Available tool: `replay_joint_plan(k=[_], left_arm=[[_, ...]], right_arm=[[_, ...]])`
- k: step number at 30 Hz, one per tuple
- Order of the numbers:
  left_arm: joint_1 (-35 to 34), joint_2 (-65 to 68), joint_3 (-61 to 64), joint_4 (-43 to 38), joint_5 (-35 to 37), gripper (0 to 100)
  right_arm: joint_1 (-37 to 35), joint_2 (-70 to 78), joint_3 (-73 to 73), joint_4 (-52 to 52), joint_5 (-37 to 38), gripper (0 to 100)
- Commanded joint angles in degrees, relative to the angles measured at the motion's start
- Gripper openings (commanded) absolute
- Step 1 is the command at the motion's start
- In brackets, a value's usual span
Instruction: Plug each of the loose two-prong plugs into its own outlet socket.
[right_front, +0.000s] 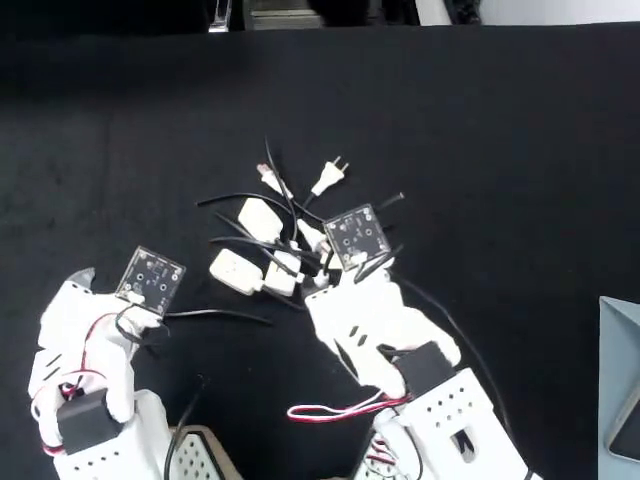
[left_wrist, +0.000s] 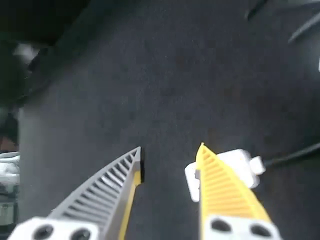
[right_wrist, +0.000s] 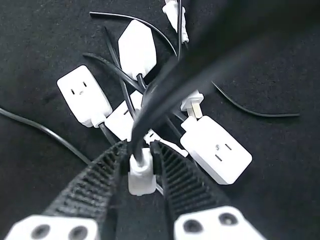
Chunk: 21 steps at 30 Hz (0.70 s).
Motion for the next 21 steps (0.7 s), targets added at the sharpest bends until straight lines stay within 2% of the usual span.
replay_joint_plan(k=[1, 4, 11, 21], left_arm=[[-1.54, 4.04, -1.36, 0.09, -4.92, 19], [-1.54, 11.16, -5.05, 0.09, -6.15, 19], [-1.1, 34.73, -17.19, 0.26, -6.24, 28], [-1.01, 62.86, -28.44, 0.09, -21.27, 29]], right_arm=[[0.97, -0.84, -0.4, -1.14, -1.05, 1.3], [0.97, -0.84, -0.31, -1.14, -1.05, 1.3], [0.97, -0.84, -0.31, -1.05, -1.05, 1.3], [0.97, -0.84, 0.31, -1.14, -1.05, 1.3]])
